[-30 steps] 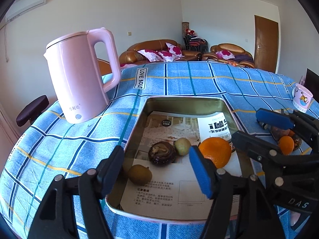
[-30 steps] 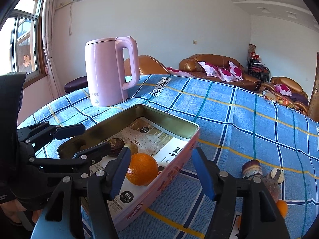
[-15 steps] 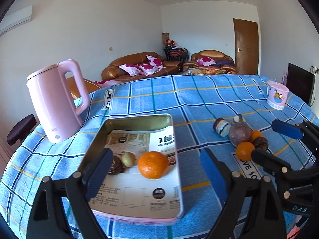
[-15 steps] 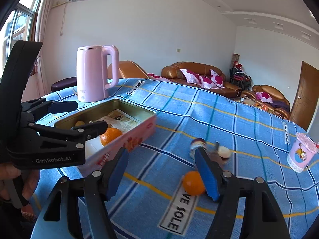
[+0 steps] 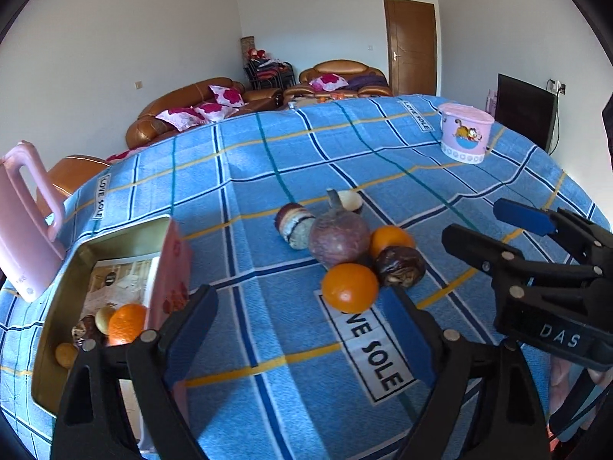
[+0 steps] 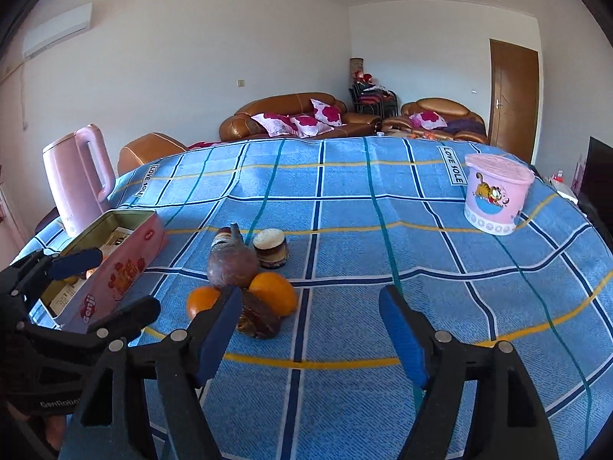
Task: Organize fruits
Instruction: 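Grasp a small orange with the left tool while the right tool approaches a dark fruit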
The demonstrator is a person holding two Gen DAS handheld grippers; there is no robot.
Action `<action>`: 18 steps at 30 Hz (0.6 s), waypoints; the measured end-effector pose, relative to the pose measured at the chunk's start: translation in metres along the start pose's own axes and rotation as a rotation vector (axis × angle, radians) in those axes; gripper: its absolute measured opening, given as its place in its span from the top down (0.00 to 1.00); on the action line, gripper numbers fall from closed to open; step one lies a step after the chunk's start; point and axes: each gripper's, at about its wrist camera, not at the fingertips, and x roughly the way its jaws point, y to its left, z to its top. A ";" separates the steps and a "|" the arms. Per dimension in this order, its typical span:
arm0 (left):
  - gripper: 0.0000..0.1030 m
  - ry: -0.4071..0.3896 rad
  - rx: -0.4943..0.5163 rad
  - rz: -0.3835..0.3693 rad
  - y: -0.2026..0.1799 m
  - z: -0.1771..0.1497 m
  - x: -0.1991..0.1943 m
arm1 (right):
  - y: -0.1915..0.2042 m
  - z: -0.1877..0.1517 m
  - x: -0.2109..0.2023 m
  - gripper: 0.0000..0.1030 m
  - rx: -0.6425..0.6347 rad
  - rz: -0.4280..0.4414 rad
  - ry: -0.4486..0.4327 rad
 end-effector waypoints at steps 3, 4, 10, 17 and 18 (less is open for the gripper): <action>0.18 0.039 0.006 -0.033 -0.008 0.001 0.012 | -0.008 -0.002 0.002 0.27 0.024 -0.002 0.013; 0.21 0.050 0.013 -0.041 -0.011 0.001 0.015 | -0.010 -0.003 0.002 0.27 0.031 -0.005 0.014; 0.49 0.128 0.033 -0.097 -0.022 0.000 0.037 | -0.023 -0.005 0.001 0.26 0.076 -0.008 0.013; 0.61 0.115 -0.034 -0.122 -0.005 -0.002 0.034 | -0.012 -0.001 0.003 0.26 0.054 0.018 0.023; 0.61 0.106 -0.038 -0.105 -0.001 -0.002 0.032 | -0.009 0.000 0.005 0.26 0.054 0.029 0.028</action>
